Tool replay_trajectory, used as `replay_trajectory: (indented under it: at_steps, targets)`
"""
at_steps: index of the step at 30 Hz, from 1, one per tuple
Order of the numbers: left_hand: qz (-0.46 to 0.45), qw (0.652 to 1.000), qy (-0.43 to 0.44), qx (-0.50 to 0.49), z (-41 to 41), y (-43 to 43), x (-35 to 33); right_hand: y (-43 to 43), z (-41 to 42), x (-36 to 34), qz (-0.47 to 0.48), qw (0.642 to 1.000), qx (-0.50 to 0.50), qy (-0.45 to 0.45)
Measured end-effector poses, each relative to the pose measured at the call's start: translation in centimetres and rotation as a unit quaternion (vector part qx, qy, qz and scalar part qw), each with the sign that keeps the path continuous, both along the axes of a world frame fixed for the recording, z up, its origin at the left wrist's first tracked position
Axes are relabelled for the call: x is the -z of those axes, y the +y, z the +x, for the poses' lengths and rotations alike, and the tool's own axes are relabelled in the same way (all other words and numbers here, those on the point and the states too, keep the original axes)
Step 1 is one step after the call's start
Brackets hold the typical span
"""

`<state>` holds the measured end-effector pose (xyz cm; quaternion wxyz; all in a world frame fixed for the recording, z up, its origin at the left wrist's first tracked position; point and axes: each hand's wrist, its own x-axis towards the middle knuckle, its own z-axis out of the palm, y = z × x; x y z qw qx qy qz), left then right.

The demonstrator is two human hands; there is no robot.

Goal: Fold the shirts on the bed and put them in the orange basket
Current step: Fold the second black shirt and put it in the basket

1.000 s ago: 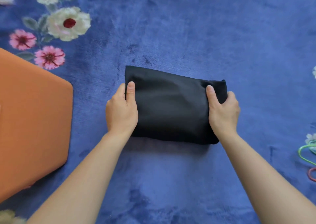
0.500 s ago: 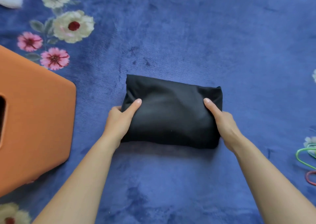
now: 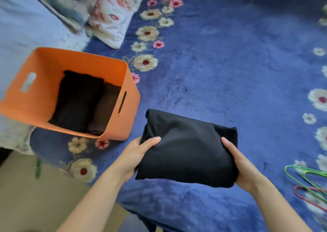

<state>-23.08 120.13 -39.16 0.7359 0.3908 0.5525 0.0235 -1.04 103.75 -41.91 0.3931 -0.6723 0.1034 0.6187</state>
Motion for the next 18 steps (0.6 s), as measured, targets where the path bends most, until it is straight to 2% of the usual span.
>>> replay_trajectory:
  at_steps: [5, 9, 15, 18]
  targets:
    - [0.067, 0.996, -0.054, -0.011, -6.3, 3.1, -7.6, 5.2, -3.4, -7.4, 0.043, 0.996, -0.065, -0.044]
    - [0.089, 0.992, -0.070, -0.048, -10.2, 7.7, -9.9, 11.6, -6.1, -11.8, 0.065, 0.984, -0.131, -0.105]
    - [0.018, 0.978, -0.048, -0.204, -13.9, 17.3, -9.1, 26.1, -10.3, -16.3, 0.101, 0.920, -0.253, -0.281]
    - [-0.085, 0.949, -0.013, -0.303, -14.5, 21.5, -6.5, 34.4, -12.5, -16.4, 0.101, 0.868, -0.334, -0.354]
